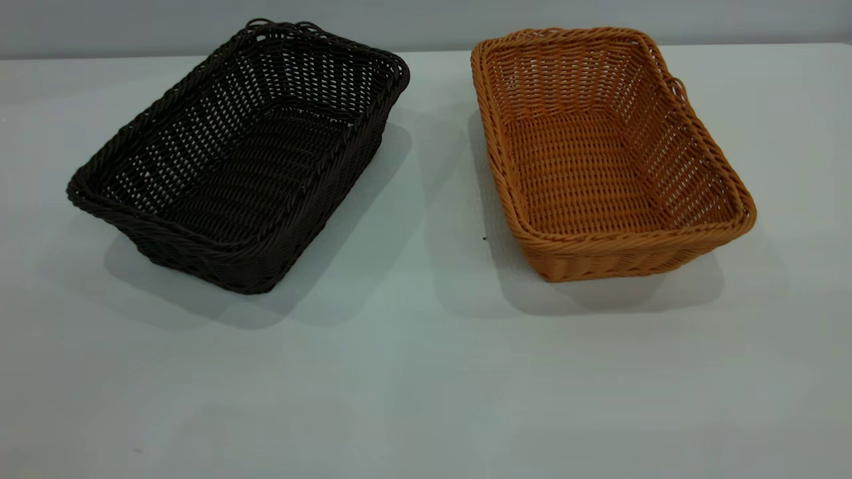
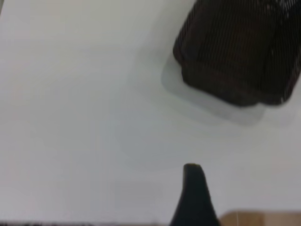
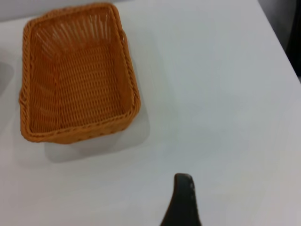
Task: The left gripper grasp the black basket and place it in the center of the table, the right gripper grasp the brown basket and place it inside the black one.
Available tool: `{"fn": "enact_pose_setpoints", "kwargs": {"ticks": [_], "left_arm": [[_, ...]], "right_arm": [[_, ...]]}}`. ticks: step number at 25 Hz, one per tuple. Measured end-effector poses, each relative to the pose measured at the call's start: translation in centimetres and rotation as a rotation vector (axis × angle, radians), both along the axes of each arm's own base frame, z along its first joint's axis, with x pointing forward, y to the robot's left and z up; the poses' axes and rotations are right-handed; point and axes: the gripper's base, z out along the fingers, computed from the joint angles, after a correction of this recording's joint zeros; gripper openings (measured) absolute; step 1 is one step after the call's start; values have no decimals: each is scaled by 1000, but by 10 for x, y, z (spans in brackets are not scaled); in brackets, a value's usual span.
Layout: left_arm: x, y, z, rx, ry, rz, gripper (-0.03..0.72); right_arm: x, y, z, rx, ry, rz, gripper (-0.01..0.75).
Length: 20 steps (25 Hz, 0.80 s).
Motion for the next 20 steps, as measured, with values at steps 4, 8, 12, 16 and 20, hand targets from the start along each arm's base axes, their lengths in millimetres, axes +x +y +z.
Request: {"fn": "enact_pose_setpoints", "kwargs": {"ticks": [4,8,12,16,20], "left_arm": [[49,1,7,18,5,-8,494],[100,1,5,36,35,-26,494],[153,0,-5,31,62,-37,494],[201,0,-18,59,100,-67,494],[245,-2,-40,72,166,-90,494]], "right_arm": [[2,0,0,0,11,0,539],[2,0,0,0,11,0,539],[2,0,0,0,11,0,539],[2,0,0,0,11,0,539],[2,0,0,0,11,0,539]]}}
